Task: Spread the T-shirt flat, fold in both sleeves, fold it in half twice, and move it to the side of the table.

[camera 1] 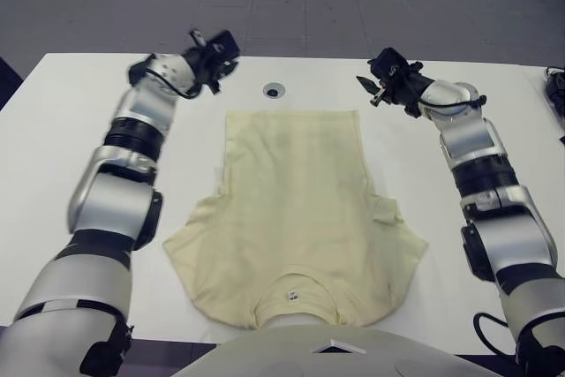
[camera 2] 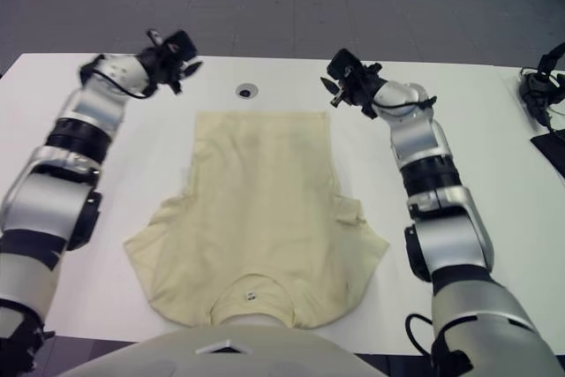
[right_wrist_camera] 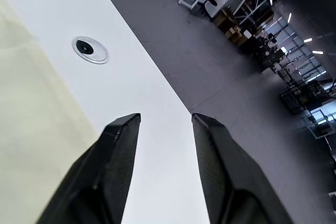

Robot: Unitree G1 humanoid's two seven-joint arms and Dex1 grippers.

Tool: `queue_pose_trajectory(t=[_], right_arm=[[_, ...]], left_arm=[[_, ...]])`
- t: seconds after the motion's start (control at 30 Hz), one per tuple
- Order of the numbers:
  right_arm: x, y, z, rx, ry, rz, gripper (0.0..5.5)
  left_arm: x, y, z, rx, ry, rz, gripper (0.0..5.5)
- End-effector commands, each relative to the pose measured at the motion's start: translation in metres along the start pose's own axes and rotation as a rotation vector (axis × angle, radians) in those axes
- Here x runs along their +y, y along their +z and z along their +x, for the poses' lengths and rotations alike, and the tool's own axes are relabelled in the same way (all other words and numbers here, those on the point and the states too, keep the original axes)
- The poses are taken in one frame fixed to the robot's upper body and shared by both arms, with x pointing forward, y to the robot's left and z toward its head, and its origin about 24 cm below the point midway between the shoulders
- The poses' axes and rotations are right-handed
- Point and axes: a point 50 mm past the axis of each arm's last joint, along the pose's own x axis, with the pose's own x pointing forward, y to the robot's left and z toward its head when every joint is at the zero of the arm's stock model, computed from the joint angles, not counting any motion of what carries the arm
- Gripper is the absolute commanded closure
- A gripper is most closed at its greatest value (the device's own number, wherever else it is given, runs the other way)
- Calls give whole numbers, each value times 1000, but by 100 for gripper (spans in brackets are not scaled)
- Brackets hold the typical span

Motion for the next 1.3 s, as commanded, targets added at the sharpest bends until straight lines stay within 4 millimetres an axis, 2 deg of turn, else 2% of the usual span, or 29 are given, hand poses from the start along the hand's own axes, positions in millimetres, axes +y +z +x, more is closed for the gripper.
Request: queue_pose_trajectory(t=[0.03,0.13,0.3,0.4,0.53,0.6,0.83,0.9,0.97,1.03,1.1,1.17,1.23,1.3], right_arm=[[31,-6,-45,46,162,-61,282],[35,-9,-55,75,224,-83,238],[57,-10,-66,109,416,-93,154],[69,-14,-68,133,479,-93,107],[77,-23,-63,181,509,-102,46],[79,-28,-60,206,512,-114,13],[74,-38,-39,244,450,-124,11],[67,-32,-35,216,406,-104,11],[58,-19,-36,159,346,-68,11],[50,-3,-43,97,279,-25,11],[48,10,-55,43,210,55,11],[52,20,-70,10,133,156,11],[57,22,-84,19,20,285,11],[65,20,-98,26,-116,449,11]], left_arm=[[-50,-26,-49,96,-185,102,265],[-75,-16,-67,80,-279,114,218],[-116,-6,-88,71,-521,130,131],[-129,-7,-92,95,-597,135,83],[-140,-17,-84,148,-621,129,20],[-144,-22,-80,171,-621,128,10],[-144,-40,-54,230,-577,133,10],[-135,-34,-51,200,-528,64,10],[-113,-26,-54,160,-420,-52,10],[-84,-21,-69,138,-294,-142,10],[-56,-17,-94,125,-173,-292,10],[-45,-16,-125,127,-105,-502,10],[-60,-25,-157,194,-96,-734,10],[-95,-38,-182,323,-132,-921,10]])
